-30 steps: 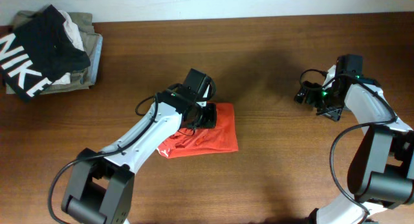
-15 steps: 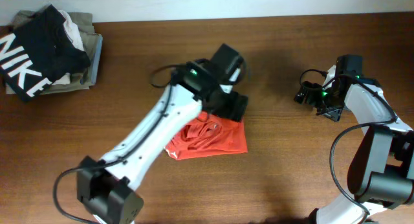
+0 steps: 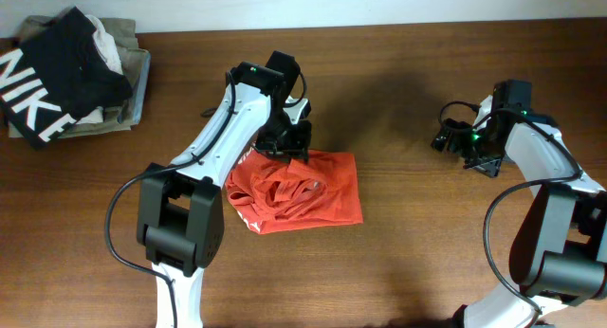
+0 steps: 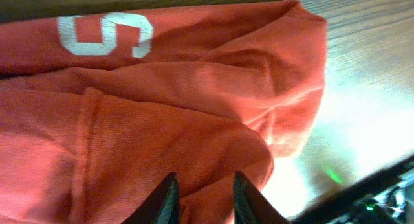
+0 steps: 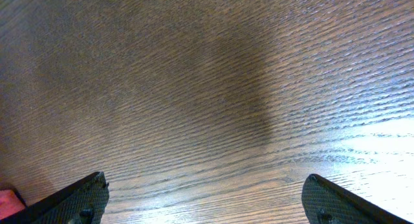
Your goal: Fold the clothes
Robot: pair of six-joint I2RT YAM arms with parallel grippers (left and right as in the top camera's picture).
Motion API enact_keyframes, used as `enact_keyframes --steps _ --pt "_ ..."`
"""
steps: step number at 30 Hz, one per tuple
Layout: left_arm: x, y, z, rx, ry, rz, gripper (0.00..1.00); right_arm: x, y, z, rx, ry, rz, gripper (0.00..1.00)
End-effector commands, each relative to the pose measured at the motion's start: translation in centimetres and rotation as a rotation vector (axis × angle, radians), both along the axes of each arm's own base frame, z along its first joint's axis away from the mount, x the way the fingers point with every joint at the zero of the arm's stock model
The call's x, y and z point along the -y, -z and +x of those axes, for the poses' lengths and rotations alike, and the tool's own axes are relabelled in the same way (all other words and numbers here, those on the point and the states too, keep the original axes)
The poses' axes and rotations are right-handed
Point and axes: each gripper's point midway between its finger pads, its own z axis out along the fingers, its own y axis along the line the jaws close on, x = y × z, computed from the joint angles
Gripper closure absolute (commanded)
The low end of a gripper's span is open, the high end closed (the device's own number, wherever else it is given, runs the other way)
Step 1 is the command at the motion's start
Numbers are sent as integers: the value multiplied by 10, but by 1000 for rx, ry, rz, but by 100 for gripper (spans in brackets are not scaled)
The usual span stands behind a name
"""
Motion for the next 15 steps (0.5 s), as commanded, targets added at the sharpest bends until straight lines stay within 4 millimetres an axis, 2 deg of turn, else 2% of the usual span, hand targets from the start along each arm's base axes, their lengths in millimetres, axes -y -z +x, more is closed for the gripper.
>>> enact_keyframes --steps 1,2,3,6,8,10,13,14,15 --pt "10 -4 -3 -22 7 -59 83 3 -11 5 29 11 -14 1" --pt "10 -4 -2 -18 7 -61 96 4 -11 5 29 11 -14 1" --pt "15 -4 5 2 -27 -75 100 4 -11 5 29 11 -14 1" --pt "36 -10 30 85 -87 -153 100 4 -11 5 29 11 -14 1" --pt "65 -11 51 159 -132 -214 100 4 -11 5 29 11 -14 1" --pt "88 -6 55 186 -127 -247 100 4 -11 5 29 11 -14 2" --pt "136 1 49 232 -86 -304 100 4 -11 5 29 11 -14 1" --pt "149 8 43 219 -83 -307 99 4 -11 5 29 11 -14 1" --pt "156 25 36 205 -68 -280 87 4 -11 5 29 11 -14 1"
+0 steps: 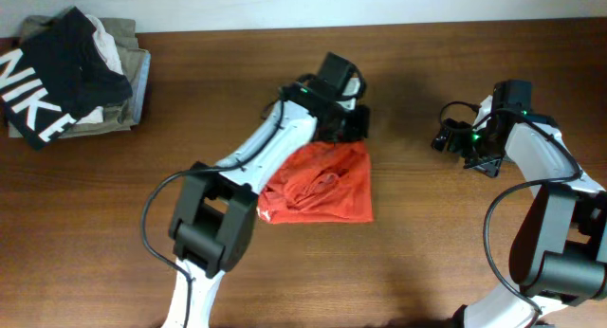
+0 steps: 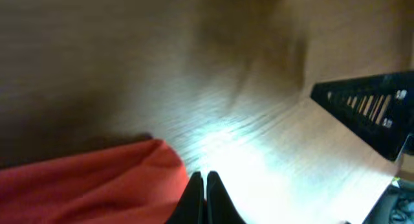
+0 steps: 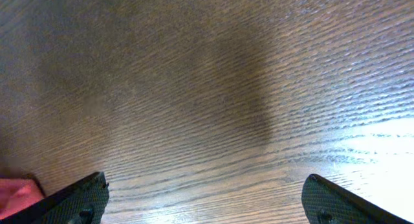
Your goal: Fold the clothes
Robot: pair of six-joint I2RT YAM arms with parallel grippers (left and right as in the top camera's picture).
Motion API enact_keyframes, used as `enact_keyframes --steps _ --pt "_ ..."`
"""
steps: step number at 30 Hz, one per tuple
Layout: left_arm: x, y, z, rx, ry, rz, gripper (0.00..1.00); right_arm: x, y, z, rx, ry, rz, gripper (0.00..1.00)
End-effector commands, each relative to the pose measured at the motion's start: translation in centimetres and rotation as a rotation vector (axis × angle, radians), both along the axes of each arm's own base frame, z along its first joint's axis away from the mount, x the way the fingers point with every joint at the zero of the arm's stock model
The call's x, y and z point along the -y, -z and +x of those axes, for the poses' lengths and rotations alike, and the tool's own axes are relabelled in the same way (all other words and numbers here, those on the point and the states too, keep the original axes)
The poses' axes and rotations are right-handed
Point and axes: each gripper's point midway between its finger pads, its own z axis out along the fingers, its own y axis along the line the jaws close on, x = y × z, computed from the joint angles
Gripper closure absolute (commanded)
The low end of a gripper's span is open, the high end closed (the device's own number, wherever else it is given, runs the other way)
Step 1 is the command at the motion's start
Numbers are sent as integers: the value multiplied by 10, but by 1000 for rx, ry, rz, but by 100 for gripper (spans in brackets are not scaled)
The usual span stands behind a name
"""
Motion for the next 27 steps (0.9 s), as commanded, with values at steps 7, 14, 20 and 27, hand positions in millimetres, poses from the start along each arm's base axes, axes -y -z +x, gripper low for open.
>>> enact_keyframes --steps 7,14,20,27 --pt "-22 -71 16 135 44 28 1 3 -11 5 29 11 -14 1" --pt "-248 -109 -60 -195 -131 496 1 3 -11 5 29 11 -14 1" --pt "-184 6 -113 -346 69 439 1 3 -11 5 29 11 -14 1" --pt "-162 36 -115 -235 122 511 11 3 -11 5 29 11 -14 1"
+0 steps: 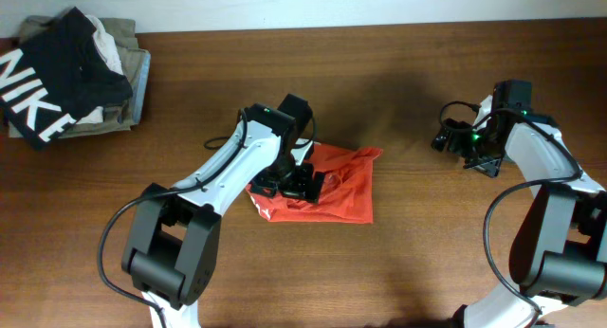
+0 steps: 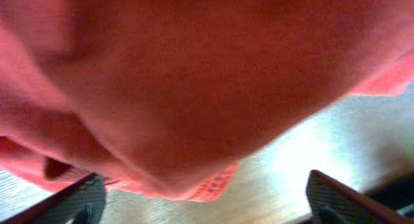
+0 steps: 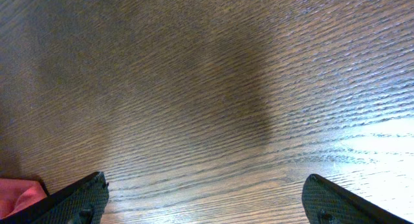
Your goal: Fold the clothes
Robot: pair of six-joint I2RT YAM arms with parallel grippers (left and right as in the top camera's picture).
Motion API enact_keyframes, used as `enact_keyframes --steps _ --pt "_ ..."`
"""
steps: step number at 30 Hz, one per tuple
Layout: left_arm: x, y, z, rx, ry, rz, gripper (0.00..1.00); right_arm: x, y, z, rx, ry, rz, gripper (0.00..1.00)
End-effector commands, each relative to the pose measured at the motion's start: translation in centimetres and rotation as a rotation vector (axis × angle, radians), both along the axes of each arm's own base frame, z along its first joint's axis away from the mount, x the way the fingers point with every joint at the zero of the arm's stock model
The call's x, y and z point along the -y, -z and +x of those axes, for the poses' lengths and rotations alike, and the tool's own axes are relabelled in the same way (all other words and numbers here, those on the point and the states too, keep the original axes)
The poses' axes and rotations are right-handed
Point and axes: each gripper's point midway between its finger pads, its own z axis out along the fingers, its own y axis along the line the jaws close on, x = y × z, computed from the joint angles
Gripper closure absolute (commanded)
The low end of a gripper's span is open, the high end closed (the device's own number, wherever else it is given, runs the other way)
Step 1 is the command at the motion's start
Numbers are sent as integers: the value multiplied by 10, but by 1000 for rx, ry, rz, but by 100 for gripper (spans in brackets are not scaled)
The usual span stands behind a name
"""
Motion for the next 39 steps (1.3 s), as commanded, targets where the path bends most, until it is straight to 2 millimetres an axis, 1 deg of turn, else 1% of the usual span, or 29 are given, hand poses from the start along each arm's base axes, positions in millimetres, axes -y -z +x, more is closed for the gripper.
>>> enact_keyframes --steps 1,2,3,4,5,6,7,9,10,11,12,13,14,18,20,21,22,23,24,26,27,30,31,33,34,35,36,38,39 --pt "-5 2 7 42 -10 44 38 4 -11 5 29 11 -14 1" --pt "-3 3 10 57 -11 35 57 4 -11 5 29 11 -14 1" --pt "1 3 17 84 -17 19 67 4 -11 5 29 11 -14 1" --pt "1 3 18 84 -27 19 67 4 -11 5 29 11 -14 1" --pt "1 3 17 83 -27 20 71 4 -11 5 29 11 -14 1" --pt "1 3 17 82 -27 17 96 4 -11 5 29 11 -14 1" --pt "6 1 14 63 -27 -10 100 4 -11 5 29 11 -14 1" --pt "31 -19 4 -6 -29 -159 100 4 -11 5 29 11 -14 1" --pt "38 -36 7 6 -27 -198 100 4 -11 5 29 10 -14 1" --pt "42 -61 13 51 -18 -217 100 4 -11 5 29 11 -14 1" --pt "51 -87 16 106 2 -252 100 4 -11 5 29 11 -14 1" --pt "59 -98 17 134 20 -271 100 4 -11 5 29 11 -14 1" --pt "65 -100 14 137 31 -276 100 4 -11 5 29 11 -14 1" --pt "94 -101 -8 141 120 -293 99 4 -11 5 29 11 -14 1" --pt "103 -100 -23 130 163 -278 94 4 -11 5 29 11 -14 1" --pt "104 -96 -23 162 160 -232 91 4 -11 5 29 11 -14 1" --pt "111 -93 -15 235 152 -195 90 4 -11 5 29 11 -14 1" --pt "118 -95 -8 275 157 -211 90 4 -11 5 29 11 -14 1" --pt "131 -102 5 342 158 -258 90 4 -11 5 29 11 -14 1" --pt "142 -107 25 432 148 -287 89 4 -11 5 29 11 -14 1" --pt "147 -101 35 463 142 -283 89 4 -11 5 29 11 -14 1" --pt "153 -60 62 506 122 -209 89 4 -11 5 29 11 -14 1" --pt "158 -48 77 550 110 -195 89 4 -11 5 29 11 -14 1" --pt "169 -46 97 626 91 -221 89 4 -11 5 29 11 -14 1" --pt "171 -48 106 669 77 -217 89 4 -11 5 29 11 -14 1" --pt "170 -52 118 725 35 -205 87 4 -11 5 29 11 -14 1" --pt "167 -55 125 752 -5 -194 83 4 -11 5 29 11 -14 1" --pt "164 -58 134 793 -33 -175 57 4 -11 5 29 11 -14 1" --pt "163 -57 135 793 -36 -170 13 4 -11 5 29 11 -14 1"
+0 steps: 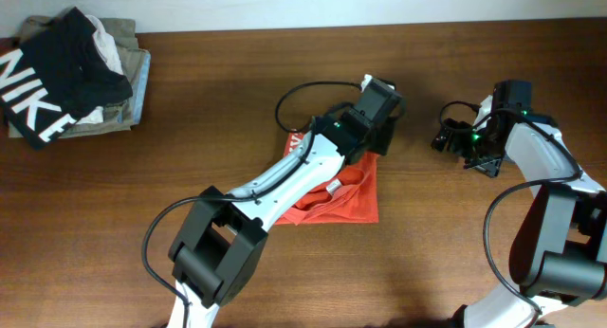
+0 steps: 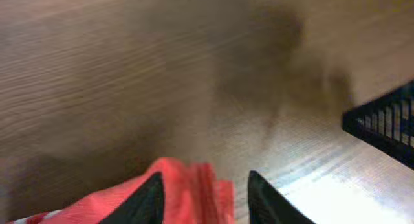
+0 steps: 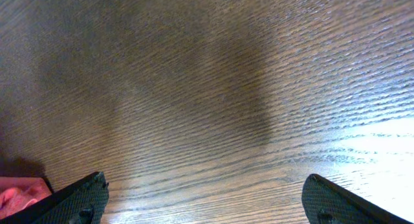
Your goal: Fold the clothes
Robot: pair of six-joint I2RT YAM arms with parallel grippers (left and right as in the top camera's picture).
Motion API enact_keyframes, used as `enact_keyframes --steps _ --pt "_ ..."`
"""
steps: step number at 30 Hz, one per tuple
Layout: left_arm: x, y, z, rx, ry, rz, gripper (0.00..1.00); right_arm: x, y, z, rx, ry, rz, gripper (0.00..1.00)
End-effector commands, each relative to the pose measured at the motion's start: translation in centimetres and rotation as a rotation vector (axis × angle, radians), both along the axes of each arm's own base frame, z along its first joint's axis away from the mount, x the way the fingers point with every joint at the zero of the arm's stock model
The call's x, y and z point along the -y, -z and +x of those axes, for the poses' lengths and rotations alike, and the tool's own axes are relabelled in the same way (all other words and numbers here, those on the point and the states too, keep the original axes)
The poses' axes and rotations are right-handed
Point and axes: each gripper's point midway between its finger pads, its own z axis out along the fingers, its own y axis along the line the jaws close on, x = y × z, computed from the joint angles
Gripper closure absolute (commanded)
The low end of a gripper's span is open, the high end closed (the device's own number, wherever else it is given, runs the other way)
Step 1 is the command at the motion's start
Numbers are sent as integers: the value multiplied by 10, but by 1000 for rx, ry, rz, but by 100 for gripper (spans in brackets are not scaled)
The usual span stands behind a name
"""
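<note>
A crumpled red garment point(image 1: 334, 193) lies mid-table, bunched into a rough rectangle. My left gripper point(image 1: 376, 112) reaches across it to its far right corner. In the left wrist view the left gripper point(image 2: 205, 175) stands partly open, with a bunched red edge of the garment point(image 2: 187, 185) lying between the fingers and a small gap on the right side. My right gripper point(image 1: 455, 138) hovers to the right of the garment, apart from it. The right wrist view shows the right gripper point(image 3: 204, 185) wide open over bare wood, with a sliver of the red garment point(image 3: 16, 197) at the lower left.
A pile of clothes point(image 1: 71, 72), with a black shirt bearing white letters on top, sits at the far left corner. The wooden table point(image 1: 455, 262) runs to the frame edges. My left arm point(image 1: 275, 191) lies over the garment's left part.
My left gripper has gone from the garment's left-middle, wide open, to its far right corner with narrower jaws around a cloth edge. The garment has bunched to the right. The right arm is unmoved.
The left gripper first stood at the spread garment's far left edge, jaws around cloth. Then it was shut on the cloth at the far right, the garment narrower. Then it was wide open over the garment's left. Now it is at the far right corner.
</note>
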Motion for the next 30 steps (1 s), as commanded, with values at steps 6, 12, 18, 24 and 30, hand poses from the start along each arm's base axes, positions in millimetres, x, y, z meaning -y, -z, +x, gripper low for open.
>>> enact_keyframes --steps 6,12,18,24,30 --pt "-70 -111 -24 2 -63 71 1 3 -11 5 28 11 -14 1" --pt "-150 -19 -147 -530 25 413 1 3 -11 5 28 11 -14 1" --pt "-172 43 -158 -597 -268 410 1 3 -11 5 28 11 -14 1" --pt "-177 70 -144 -560 -372 344 11 3 -11 5 28 11 -14 1" --pt "-162 71 -149 -599 -319 286 28 3 -11 5 28 11 -14 1"
